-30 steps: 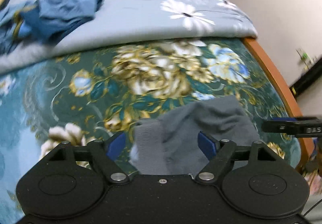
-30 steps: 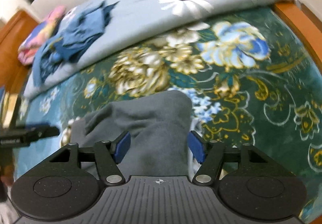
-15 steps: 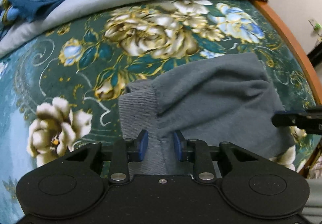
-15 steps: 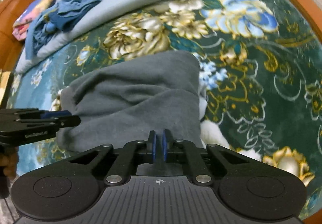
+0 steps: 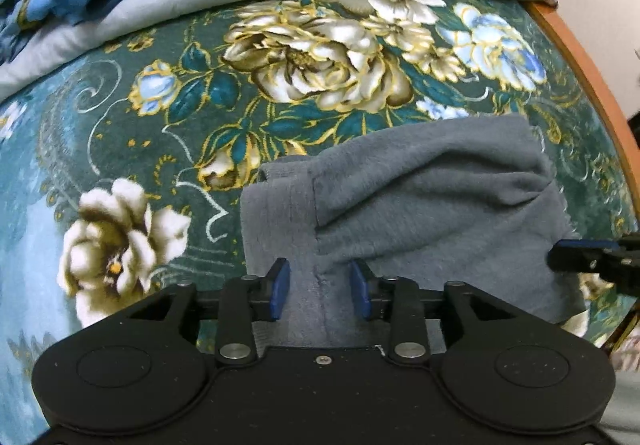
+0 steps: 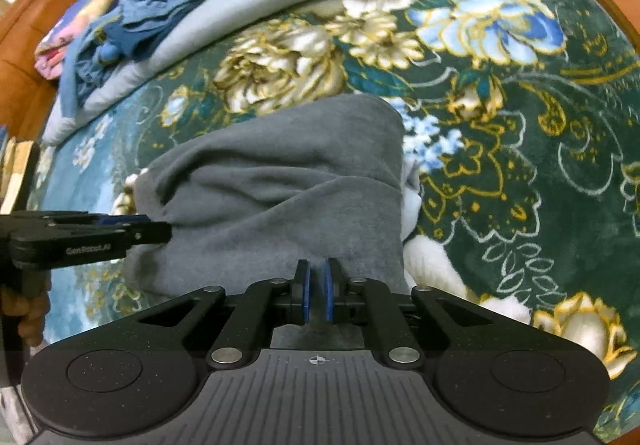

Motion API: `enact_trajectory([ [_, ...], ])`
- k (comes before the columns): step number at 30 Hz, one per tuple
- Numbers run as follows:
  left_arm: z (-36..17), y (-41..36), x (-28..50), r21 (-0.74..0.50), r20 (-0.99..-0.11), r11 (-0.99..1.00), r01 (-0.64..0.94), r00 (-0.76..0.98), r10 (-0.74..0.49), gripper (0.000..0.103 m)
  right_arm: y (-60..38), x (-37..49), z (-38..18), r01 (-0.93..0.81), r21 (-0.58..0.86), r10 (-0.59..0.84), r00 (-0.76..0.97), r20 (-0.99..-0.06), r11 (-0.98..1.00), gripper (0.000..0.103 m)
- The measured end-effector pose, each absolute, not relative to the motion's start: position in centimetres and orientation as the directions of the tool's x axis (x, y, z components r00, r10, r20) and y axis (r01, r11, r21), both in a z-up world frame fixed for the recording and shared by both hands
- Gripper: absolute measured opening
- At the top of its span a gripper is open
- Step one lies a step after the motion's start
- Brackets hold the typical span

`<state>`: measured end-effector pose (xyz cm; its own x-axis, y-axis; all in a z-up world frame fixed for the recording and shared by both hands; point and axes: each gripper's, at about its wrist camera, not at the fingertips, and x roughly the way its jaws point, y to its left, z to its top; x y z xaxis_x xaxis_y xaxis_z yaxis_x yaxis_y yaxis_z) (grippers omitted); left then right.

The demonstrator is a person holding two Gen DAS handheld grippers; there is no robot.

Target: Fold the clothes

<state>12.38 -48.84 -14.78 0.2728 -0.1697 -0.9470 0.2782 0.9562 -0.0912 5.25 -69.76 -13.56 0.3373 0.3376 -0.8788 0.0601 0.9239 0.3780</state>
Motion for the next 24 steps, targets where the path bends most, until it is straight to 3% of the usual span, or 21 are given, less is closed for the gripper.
enact_trajectory([
  [2, -13.7, -48.8, 11.8, -0.118, -0.941, 0.96, 0.253, 0.282, -0.189, 0.033, -69.6, 5.1, -12.7, 0.05, 0.376, 0.336, 0.349, -0.875, 0.925, 0.006],
  [5, -11.8, -48.9, 10.3, -0.132, -0.927, 0.956, 0.262, 0.308, -0.212, 0.045, -69.1, 4.7, -11.4, 0.034, 0.369, 0.331, 0.372, -0.867, 0.929, 0.009],
  [9, -9.9, -49.1, 8.3, -0.127, -0.92, 0.952, 0.279, 0.325, -0.218, 0.064, -68.0, 3.8, -9.8, 0.01, 0.339, 0.307, 0.401, -0.863, 0.941, 0.042],
  [11, -9.0, -49.0, 7.3, -0.129, -0.915, 0.948, 0.29, 0.334, -0.226, 0.069, -67.4, 3.3, -9.2, 0.0, 0.341, 0.312, 0.407, -0.859, 0.94, 0.041],
  [13, -8.1, -48.8, 6.2, -0.131, -0.909, 0.943, 0.306, 0.343, -0.237, 0.076, -66.6, 2.7, -8.5, -0.003, 0.34, 0.312, 0.408, -0.858, 0.94, 0.057],
  [15, -7.3, -48.4, 5.3, -0.14, -0.901, 0.936, 0.324, 0.35, -0.256, 0.079, -65.9, 1.8, -7.7, -0.007, 0.339, 0.31, 0.421, -0.852, 0.941, 0.058],
  [18, -6.2, -47.6, 3.9, -0.146, -0.892, 0.922, 0.359, 0.356, -0.28, 0.082, -64.5, 0.3, -6.1, -0.011, 0.316, 0.287, 0.449, -0.846, 0.949, 0.071],
  [21, -4.7, -46.2, 2.4, -0.151, -0.869, 0.901, 0.407, 0.38, -0.317, 0.082, -62.8, -1.7, -4.3, -0.004, 0.287, 0.253, 0.487, -0.836, 0.958, 0.074],
  [24, -3.2, -43.9, 0.4, -0.151, -0.838, 0.886, 0.438, 0.42, -0.35, 0.088, -60.8, -4.2, -2.7, 0.044, 0.26, 0.199, 0.53, -0.824, 0.964, 0.086],
])
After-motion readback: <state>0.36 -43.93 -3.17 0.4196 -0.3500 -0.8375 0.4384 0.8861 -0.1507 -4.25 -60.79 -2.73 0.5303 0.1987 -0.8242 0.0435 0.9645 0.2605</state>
